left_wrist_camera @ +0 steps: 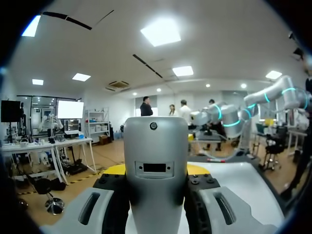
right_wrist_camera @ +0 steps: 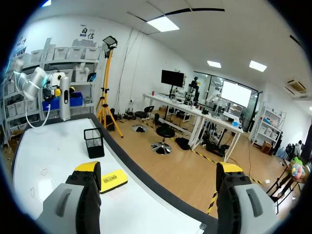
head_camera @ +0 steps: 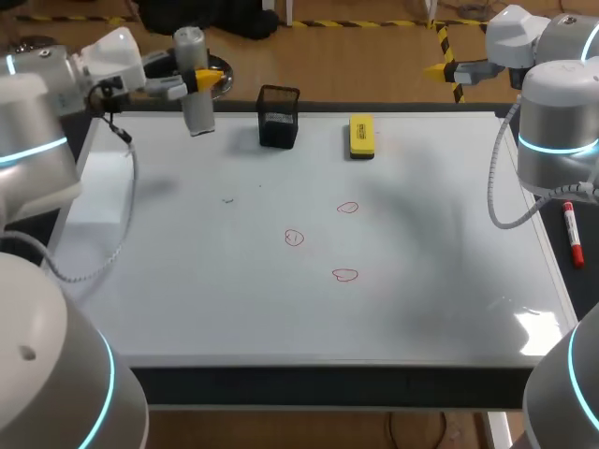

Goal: Pick up the inspection probe, press it on each red-marked spot on the whiteboard one by one, put down the probe, pick up the eraser, and wipe off all the red marks.

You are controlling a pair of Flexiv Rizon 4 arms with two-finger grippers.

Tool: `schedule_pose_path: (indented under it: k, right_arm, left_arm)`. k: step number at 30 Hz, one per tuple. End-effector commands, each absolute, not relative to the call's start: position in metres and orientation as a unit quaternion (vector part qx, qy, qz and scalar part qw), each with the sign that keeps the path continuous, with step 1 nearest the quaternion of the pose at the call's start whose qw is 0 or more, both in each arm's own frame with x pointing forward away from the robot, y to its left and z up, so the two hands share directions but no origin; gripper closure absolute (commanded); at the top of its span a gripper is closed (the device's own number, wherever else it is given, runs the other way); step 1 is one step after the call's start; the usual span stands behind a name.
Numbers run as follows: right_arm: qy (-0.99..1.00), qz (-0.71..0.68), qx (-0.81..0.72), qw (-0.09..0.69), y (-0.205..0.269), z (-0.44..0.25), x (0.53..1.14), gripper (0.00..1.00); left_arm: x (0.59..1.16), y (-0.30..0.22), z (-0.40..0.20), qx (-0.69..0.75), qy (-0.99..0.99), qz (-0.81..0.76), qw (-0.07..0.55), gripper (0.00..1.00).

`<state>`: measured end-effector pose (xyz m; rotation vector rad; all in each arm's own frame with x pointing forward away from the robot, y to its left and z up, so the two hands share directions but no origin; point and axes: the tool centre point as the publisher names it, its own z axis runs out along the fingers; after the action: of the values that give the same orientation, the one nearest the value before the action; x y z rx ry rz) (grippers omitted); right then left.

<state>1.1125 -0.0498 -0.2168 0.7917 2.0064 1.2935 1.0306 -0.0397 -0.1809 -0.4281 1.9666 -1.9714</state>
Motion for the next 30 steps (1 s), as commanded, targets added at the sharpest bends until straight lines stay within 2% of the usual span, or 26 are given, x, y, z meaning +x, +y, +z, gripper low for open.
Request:
schedule_pose_path:
  k: [1,30]
  right_arm:
    - [0.76,0.489,0.299,0.307,-0.05,-0.217,1.113,0.0]
    - [0.76,0.489,0.299,0.307,-0.05,-0.217,1.113,0.0]
  left_arm:
    - [1.019,-0.031,-0.184,-0.186,0.676,-0.685,0.199,1.0]
    - [1.003,-0.001,-0.203,-0.214,0.657,-0.691,0.21,1.0]
